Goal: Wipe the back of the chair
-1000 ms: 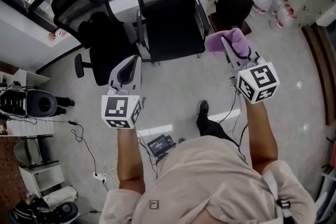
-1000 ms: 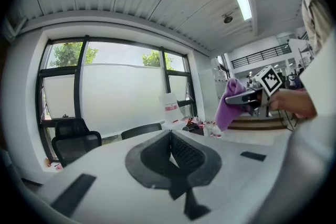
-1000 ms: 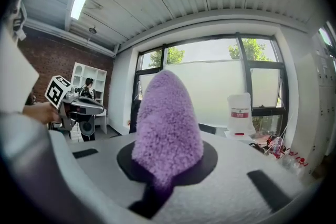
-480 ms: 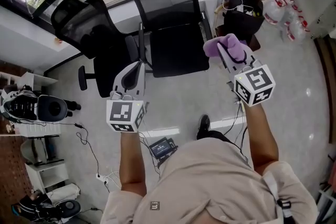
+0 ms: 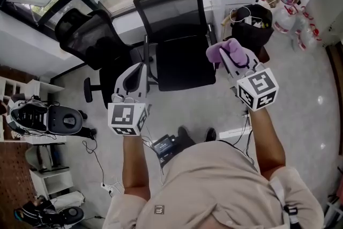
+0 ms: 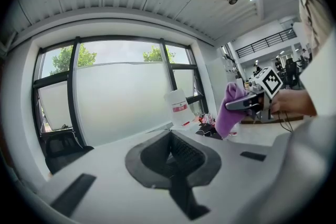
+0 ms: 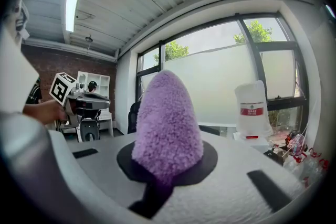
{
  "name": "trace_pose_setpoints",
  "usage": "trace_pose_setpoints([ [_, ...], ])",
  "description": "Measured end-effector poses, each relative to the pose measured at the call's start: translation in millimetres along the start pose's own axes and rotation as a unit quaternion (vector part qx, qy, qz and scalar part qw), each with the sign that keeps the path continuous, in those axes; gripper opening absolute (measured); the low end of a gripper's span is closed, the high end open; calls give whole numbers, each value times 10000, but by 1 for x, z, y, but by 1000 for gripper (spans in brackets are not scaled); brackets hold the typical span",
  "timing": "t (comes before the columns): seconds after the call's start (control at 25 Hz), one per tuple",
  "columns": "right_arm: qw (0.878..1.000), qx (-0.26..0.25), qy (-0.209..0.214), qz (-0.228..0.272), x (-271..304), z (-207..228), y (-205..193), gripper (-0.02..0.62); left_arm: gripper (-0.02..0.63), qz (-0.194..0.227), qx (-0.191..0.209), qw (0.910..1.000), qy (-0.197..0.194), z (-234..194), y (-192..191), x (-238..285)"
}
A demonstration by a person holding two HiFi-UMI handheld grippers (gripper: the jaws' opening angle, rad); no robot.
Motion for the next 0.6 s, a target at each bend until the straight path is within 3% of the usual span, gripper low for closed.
trace_pose_setpoints([
  [0.28, 9998, -174, -112, -51, 38, 16, 9, 18, 6, 175, -10, 9998, -7, -38, -6, 45],
  [0.6, 9980, -357, -518, -101, 102, 51, 17, 18, 6, 386, 62, 9992, -51, -103, -23, 127],
])
Point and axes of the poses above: the fingertips, and each gripper's own axes: x forward along the fingers, z to its right, y out of its top, the point moved 9 cm from there along -x, backward along the fingers, and after that the axes turned 2 degrees about z, right-handed, at the moved point
